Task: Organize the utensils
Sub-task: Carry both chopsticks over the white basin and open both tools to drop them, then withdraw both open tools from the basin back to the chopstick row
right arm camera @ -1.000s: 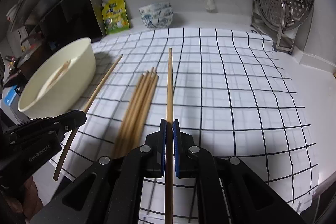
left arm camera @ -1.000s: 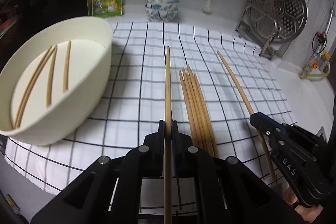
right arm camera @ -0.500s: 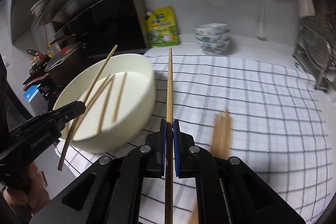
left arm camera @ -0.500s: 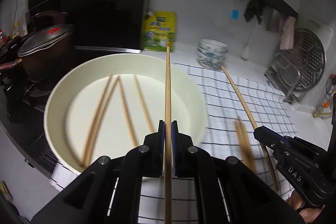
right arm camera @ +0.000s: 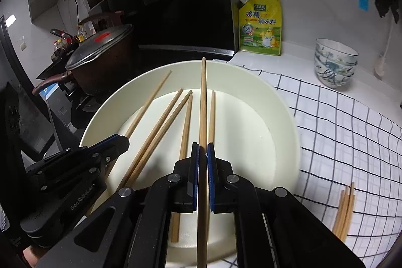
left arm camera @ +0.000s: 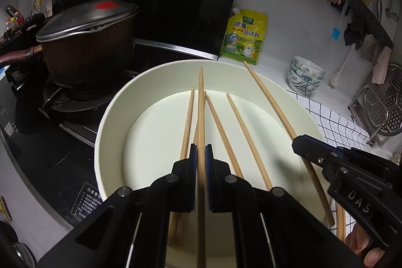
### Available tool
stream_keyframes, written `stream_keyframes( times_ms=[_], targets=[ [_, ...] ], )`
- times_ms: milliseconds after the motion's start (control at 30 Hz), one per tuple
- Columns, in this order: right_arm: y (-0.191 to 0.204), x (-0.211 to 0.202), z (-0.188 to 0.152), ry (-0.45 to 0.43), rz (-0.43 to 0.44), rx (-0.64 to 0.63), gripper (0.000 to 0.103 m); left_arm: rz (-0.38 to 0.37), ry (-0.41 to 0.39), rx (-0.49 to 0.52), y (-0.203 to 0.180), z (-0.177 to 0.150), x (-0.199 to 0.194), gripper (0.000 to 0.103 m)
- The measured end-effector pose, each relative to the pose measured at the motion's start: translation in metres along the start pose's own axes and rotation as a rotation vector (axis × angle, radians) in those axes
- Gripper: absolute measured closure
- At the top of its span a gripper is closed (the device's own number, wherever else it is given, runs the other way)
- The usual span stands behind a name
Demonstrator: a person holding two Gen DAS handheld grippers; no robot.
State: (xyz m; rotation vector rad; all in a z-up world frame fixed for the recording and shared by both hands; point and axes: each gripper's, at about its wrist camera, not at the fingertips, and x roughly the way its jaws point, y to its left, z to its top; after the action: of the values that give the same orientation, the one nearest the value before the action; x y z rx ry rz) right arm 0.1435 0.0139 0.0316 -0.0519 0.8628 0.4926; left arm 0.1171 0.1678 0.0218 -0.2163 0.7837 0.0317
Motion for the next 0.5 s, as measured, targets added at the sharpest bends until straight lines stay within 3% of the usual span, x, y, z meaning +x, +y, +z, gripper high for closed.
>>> stream_keyframes(
  times_ms=[167, 400, 433, 500],
  targets=[
    [-0.002, 0.026, 0.003, 0.063, 0.003, 0.028, 0.097, -0.002, 0.017, 0.002, 0.005, 0.004, 0.016, 0.096],
    [-0.004, 0.032, 0.001, 0.075, -0.004, 0.039, 0.095, -0.012, 0.043, -0.026, 0.011, 0.002, 0.022, 0.094],
    [-0.003, 0.031, 0.001, 0.071, -0.004, 0.039, 0.087, -0.008, 0.040, -0.030, 0.012, 0.001, 0.021, 0.087],
    [-0.003, 0.026, 0.000, 0.052, -0.017, 0.037, 0.082, -0.003, 0.026, -0.031, 0.012, 0.000, 0.016, 0.071]
  ],
)
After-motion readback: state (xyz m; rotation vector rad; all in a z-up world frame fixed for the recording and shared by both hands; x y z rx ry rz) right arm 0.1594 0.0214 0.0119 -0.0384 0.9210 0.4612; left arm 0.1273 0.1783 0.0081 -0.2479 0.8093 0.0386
